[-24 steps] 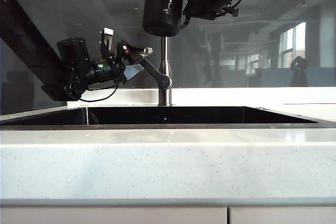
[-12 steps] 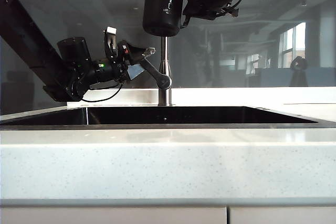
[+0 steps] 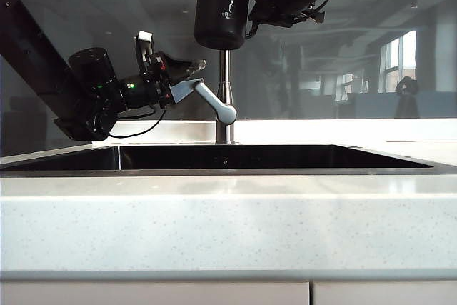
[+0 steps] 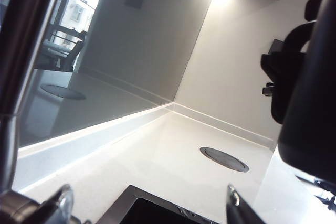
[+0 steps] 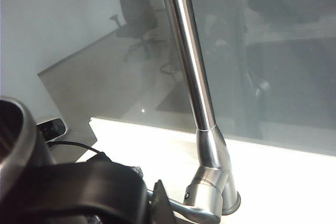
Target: Pick up the mug next to the sink, go to the faucet to get some water, pour the water into the sink, and finally put the mug back to its place.
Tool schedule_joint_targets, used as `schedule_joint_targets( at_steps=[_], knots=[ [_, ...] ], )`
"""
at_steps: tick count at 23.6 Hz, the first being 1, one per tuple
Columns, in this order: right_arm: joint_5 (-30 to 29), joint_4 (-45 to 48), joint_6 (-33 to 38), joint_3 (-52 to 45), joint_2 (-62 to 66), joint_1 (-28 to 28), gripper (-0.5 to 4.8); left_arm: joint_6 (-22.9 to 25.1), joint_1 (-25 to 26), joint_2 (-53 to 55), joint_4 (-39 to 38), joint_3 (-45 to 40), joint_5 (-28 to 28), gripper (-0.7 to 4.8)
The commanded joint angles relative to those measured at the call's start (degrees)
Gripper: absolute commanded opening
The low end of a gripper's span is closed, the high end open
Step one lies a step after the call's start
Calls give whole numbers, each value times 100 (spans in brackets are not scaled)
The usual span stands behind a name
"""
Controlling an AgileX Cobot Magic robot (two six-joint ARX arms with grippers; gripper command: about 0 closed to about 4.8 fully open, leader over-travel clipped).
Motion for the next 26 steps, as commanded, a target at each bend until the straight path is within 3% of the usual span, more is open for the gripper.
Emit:
schedule_joint_targets(
  at_steps=[1,7,15,21,26],
  knots=[
    [-11,267,42,61,-87,9,-1,372,-42,-85,190,35,144,363],
    [-13,264,42,61,-87,9,-1,1045,-39,-85,-76,35,-33,363],
    [-13,267,42,61,-87,9,-1,1993,-31,-85,-820,35,-769,363],
    [-11,267,20,61,-87,9,-1,2426,-2,-85,-984,33,-887,363],
    [-11,269,20,61,-87,7,-1,2433,101,-85,-1185,33,-890,363]
  ],
)
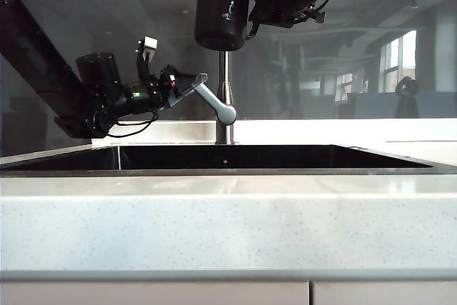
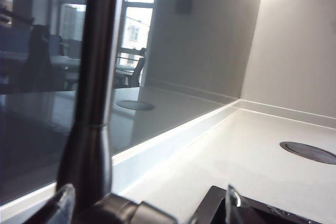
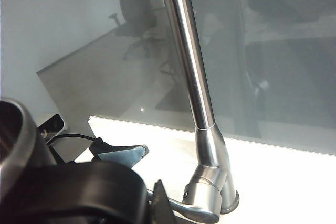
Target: Pick up the mug next to the sink, go to the faucet to get some water, pour the water into the sink, and finally put the mug back to its place.
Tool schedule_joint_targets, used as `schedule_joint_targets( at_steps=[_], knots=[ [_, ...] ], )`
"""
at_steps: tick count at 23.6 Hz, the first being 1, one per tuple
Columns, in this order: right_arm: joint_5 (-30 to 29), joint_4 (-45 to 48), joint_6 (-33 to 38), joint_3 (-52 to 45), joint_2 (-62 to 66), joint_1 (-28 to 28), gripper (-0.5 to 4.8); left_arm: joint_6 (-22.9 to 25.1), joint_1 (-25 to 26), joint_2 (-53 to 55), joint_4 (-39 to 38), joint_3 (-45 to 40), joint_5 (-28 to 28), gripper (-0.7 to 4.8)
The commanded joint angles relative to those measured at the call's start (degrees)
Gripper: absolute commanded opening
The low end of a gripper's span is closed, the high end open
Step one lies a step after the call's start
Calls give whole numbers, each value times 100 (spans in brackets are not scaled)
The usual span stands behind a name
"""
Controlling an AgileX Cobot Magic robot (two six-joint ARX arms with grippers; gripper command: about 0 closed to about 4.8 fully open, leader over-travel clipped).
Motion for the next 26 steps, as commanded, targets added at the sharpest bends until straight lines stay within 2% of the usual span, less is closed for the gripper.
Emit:
schedule_joint_targets(
  at_steps=[1,8,15,19,26],
  knots=[
    [-9,280,46,63,-90,7,-2,55,68,-50,-11,22,-7,363],
    [-9,282,46,63,-90,7,-1,129,166,-50,-87,22,-83,363],
    [-9,280,46,63,-90,7,-1,105,162,-50,-142,22,87,368],
    [-9,280,46,63,-90,7,-1,-306,162,-52,-107,22,122,368],
    [-7,280,46,63,-90,7,-1,-343,142,-50,-125,22,251,368]
  ],
)
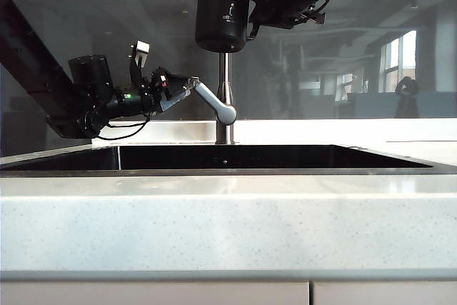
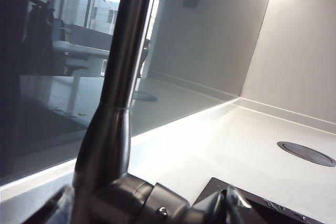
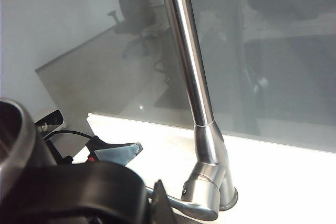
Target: Pick up the mug next to the sink, go to the faucet to get some water, pour the water into the sink, and finally put the mug back to its place.
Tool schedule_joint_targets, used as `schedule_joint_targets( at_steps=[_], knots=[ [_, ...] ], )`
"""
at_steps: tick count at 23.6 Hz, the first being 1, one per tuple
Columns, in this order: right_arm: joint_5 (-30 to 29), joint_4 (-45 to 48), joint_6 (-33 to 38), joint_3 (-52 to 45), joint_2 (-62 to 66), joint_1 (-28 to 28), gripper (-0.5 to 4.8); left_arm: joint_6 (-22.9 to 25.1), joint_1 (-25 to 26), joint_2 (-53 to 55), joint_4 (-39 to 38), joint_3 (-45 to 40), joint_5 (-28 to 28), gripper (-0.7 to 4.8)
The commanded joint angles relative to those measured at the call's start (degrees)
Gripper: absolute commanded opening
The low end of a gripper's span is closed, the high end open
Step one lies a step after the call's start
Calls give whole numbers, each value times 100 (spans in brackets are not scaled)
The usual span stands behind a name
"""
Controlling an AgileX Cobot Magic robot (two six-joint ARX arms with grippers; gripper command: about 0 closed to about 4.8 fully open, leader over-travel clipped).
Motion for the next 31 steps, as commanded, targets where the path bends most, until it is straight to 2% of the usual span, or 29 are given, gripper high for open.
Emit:
schedule_joint_targets(
  at_steps=[1,7,21,26,31],
  knots=[
    [-11,321,61,63,-90,7,-1,-52,-33,-50,85,31,155,368],
    [-11,321,61,63,-90,7,-1,308,-118,-48,-114,31,98,368],
    [-11,319,61,63,-90,7,-1,1078,-138,-48,-756,31,-1067,368],
    [-11,321,61,63,-90,7,-1,1084,-131,-48,-769,31,-1768,368],
    [-11,321,61,63,-90,7,-1,1080,-103,-48,-769,31,-1912,368]
  ],
)
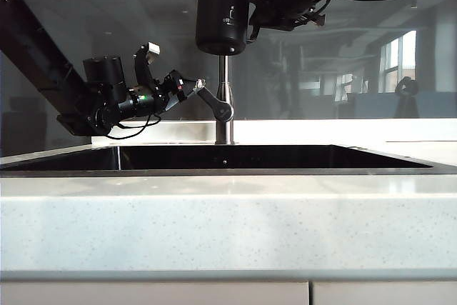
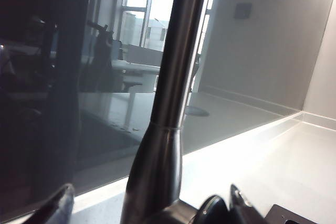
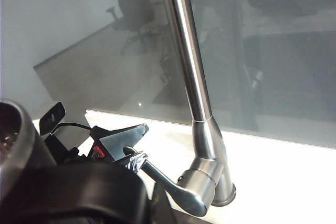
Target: Pick up the mug next to the sink, go to the faucet to get some water, pour the water into the sink, and finally put the mug back to its place.
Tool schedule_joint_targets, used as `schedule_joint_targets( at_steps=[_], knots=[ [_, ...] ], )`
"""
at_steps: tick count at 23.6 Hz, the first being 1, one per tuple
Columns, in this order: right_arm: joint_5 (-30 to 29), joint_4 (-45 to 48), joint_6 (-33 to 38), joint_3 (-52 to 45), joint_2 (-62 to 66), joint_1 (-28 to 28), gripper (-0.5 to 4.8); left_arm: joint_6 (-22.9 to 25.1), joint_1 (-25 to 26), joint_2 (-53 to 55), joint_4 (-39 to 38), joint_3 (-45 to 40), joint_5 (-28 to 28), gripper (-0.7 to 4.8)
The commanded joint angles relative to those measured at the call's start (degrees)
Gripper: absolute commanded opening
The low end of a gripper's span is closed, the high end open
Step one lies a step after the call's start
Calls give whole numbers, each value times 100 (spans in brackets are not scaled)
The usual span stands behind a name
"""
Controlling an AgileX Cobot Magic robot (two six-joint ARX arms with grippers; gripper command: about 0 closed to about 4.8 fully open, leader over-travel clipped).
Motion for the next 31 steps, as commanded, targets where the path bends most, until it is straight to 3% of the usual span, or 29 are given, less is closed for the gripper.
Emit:
schedule_joint_targets(
  at_steps=[1,9,12,19,23,31],
  knots=[
    [-11,367,79,72,-98,9,-1,46,96,-17,-203,15,-472,368],
    [-13,354,-85,72,-98,9,-1,-24,122,-22,-59,15,-439,368],
    [-11,122,-737,70,-129,-33,-1,-404,122,-22,258,15,-225,368],
    [7,-149,-820,70,-254,-177,-1,-1099,122,-22,1062,17,-85,368],
    [435,-470,-2385,70,-498,-256,-1,-1408,122,-22,1478,17,-72,368],
    [1488,-789,-4986,68,-807,-212,-1,-1445,122,-22,1526,17,-59,368]
  ],
)
